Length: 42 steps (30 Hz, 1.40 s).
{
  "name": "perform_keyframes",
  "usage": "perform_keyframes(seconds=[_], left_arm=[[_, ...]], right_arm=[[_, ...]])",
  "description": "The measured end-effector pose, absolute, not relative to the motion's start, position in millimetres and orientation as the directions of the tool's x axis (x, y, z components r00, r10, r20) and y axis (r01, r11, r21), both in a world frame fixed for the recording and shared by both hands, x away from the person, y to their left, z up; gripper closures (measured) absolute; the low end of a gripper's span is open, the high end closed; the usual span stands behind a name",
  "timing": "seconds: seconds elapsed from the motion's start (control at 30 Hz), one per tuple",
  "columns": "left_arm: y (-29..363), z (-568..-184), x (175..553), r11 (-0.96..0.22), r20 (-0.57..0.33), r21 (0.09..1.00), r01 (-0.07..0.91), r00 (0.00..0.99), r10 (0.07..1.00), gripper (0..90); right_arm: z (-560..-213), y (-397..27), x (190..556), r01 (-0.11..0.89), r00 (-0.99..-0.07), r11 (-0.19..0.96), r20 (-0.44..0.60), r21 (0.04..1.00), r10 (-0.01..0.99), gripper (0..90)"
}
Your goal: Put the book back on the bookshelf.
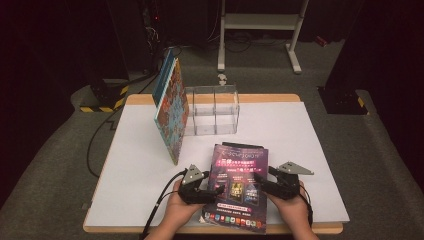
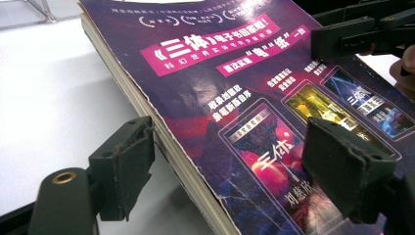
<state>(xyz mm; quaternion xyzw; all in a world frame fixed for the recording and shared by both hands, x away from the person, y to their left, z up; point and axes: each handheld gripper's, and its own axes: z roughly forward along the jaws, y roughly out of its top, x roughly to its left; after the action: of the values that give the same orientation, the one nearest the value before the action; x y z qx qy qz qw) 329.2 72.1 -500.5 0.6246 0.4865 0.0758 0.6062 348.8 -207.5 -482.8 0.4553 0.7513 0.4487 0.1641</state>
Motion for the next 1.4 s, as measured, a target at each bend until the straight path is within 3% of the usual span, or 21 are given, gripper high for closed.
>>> perform_keyframes(seconds=[0.33, 0.43, 0.6, 0.87, 1.23, 1.4], left_arm=[[66, -502, 359, 0.253, -0.512, 0.827, 0.502, 0.488, 0.707, 20.8], [67, -502, 359, 0.245, -0.499, 0.836, 0.492, 0.493, 0.712, 21.6], [72, -501, 349, 0.233, -0.487, 0.842, 0.486, 0.499, 0.717, 23.8], [79, -507, 351, 0.273, -0.568, 0.787, 0.553, 0.476, 0.672, 14.0], [68, -509, 368, 0.282, -0.65, 0.704, 0.651, 0.431, 0.626, 5.0], [65, -508, 369, 0.274, -0.664, 0.693, 0.667, 0.442, 0.603, 9.5]], right_arm=[[-482, -208, 388, 0.56, -0.499, 0.158, 0.179, 0.813, 0.848, 38.0], [-485, -210, 394, 0.57, -0.484, 0.146, 0.186, 0.809, 0.855, 31.5], [-486, -214, 383, 0.59, -0.484, 0.137, 0.212, 0.796, 0.849, 23.9], [-488, -208, 339, 0.556, -0.532, 0.169, 0.192, 0.814, 0.824, 21.2], [-490, -207, 338, 0.547, -0.532, 0.16, 0.194, 0.821, 0.824, 20.7], [-490, -205, 340, 0.549, -0.537, 0.163, 0.196, 0.82, 0.821, 20.3]])
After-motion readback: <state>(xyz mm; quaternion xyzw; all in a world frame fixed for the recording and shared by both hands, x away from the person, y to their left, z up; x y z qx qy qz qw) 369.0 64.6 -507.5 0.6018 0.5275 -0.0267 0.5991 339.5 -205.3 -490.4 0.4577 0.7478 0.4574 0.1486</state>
